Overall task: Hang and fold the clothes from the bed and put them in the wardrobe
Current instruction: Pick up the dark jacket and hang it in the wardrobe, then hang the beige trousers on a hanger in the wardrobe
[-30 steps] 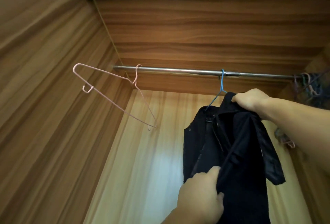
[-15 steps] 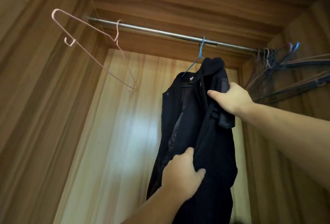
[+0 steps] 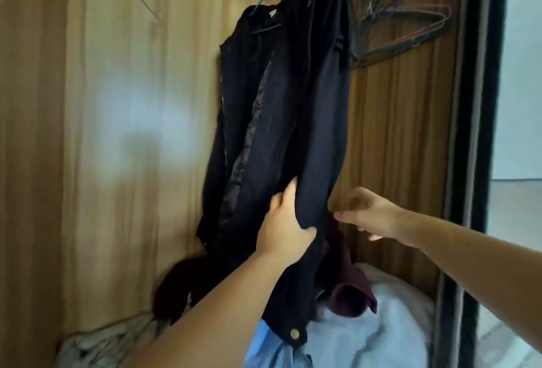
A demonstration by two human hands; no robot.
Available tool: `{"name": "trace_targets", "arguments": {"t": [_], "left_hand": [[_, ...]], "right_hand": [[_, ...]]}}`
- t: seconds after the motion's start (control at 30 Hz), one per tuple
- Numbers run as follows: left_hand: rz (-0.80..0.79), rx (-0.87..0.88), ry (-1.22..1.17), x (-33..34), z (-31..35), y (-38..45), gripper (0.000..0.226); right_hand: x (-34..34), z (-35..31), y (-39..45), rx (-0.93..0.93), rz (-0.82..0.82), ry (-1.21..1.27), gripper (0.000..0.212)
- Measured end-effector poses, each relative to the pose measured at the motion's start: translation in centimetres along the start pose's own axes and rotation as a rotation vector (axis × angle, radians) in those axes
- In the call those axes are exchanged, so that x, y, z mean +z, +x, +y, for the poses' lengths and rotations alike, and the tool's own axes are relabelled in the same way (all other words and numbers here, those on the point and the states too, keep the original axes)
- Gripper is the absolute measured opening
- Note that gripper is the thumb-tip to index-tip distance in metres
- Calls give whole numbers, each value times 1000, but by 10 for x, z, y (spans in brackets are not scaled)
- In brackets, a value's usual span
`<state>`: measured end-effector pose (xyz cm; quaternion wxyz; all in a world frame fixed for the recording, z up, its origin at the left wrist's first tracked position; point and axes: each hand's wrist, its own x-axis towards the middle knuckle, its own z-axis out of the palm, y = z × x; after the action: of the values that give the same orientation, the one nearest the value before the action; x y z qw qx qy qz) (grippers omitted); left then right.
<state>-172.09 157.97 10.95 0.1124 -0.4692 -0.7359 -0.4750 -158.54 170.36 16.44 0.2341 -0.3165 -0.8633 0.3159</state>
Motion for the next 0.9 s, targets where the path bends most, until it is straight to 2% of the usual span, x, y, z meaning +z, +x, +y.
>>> {"name": "trace_targets", "arguments": {"t": [0.1, 0.17, 0.27, 0.37, 0.47, 0.53, 0.63, 0.73, 0.9], "left_hand": [[0, 236, 309, 6, 26, -32, 92], [-23, 330, 508, 18, 37, -54, 89], [-39, 407, 596, 45, 53, -90, 88], [-127, 574, 556, 84, 89, -145, 82], [-416, 544, 424, 121, 135, -204, 70], [-541, 544, 346, 141, 168, -241, 64], [-716, 632, 276, 164, 222, -298, 58], [-825, 744, 187, 178, 274, -351, 56], [-903, 871, 19, 193, 331, -421, 57]], "right_hand": [[-5, 35, -44, 3, 77, -159, 67], [-16, 59, -81, -9, 96, -342, 67], [-38, 97, -149, -4, 106, -540, 68], [-63, 141, -231, 92, 130, -635, 70], [-86, 183, -323, 206, 157, -693, 71], [-100, 206, -391, 311, 188, -702, 70], [-118, 231, -490, 450, 266, -691, 67], [-133, 241, -580, 616, 361, -688, 65], [-141, 232, -702, 840, 597, -693, 56]]}}
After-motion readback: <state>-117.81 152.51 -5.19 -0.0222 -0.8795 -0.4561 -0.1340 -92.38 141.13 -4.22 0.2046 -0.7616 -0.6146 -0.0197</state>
